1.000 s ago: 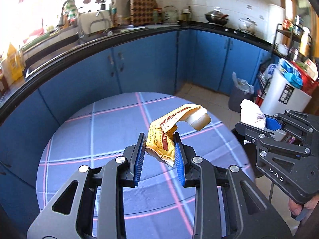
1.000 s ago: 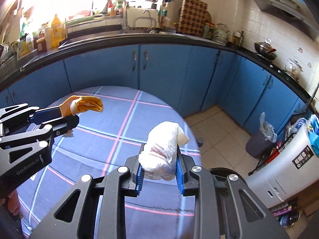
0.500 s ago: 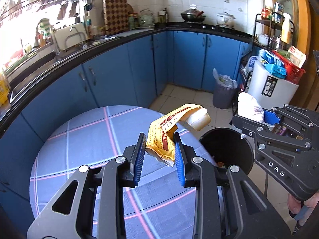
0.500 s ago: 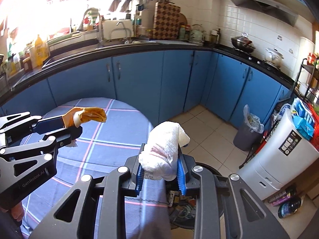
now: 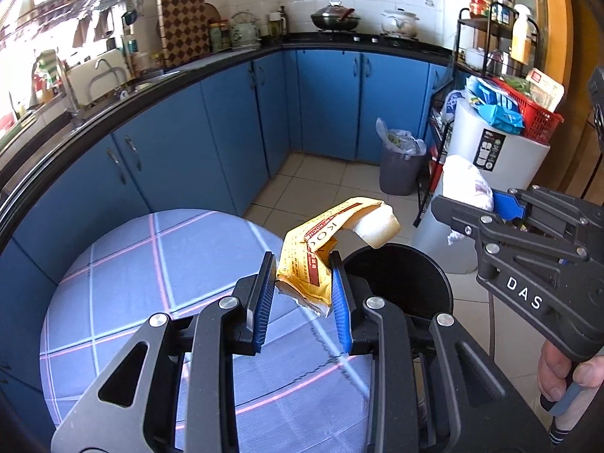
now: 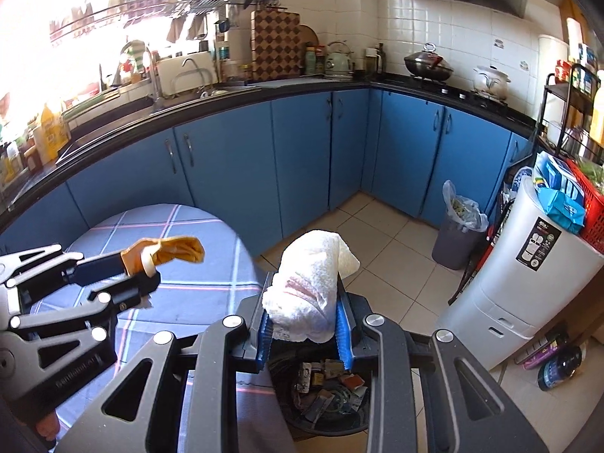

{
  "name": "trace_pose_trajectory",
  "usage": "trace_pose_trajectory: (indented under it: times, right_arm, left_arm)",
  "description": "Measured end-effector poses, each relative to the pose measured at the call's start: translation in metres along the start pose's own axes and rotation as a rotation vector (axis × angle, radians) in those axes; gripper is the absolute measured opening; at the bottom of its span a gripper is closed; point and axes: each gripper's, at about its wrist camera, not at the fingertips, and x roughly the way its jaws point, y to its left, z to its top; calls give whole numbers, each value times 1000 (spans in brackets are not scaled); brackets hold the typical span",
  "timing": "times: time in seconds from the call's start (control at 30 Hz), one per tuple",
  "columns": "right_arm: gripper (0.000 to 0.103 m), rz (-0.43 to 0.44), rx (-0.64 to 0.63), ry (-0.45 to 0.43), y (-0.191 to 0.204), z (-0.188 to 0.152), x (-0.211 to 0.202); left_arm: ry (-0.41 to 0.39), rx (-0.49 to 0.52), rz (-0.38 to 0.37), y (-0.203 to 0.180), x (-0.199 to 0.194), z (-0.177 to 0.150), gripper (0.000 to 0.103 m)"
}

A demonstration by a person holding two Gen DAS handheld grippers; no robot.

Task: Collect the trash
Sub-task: 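Carry the yellow wrapper and white tissue over the black bin with both grippers, then open both grippers to drop the wrapper and tissue into the bin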

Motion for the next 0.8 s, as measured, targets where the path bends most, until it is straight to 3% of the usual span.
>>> trace_pose_trajectory:
  times: [0.43, 0.53, 0.63, 0.8]
  right_arm:
    - [30, 0, 57, 35, -40, 1, 24]
    - [43, 4, 74, 45, -47, 1, 31]
    - [68, -9, 85, 25, -50, 0, 32]
    - [71, -37, 74, 17, -54, -2, 38]
  left_arm:
    - [22, 39, -17, -31, 31, 19, 30]
    - [23, 43, -13, -31, 36, 21, 30]
    - [25, 46, -13, -33, 41, 24, 30]
    - [32, 56, -16, -39, 49, 28, 30]
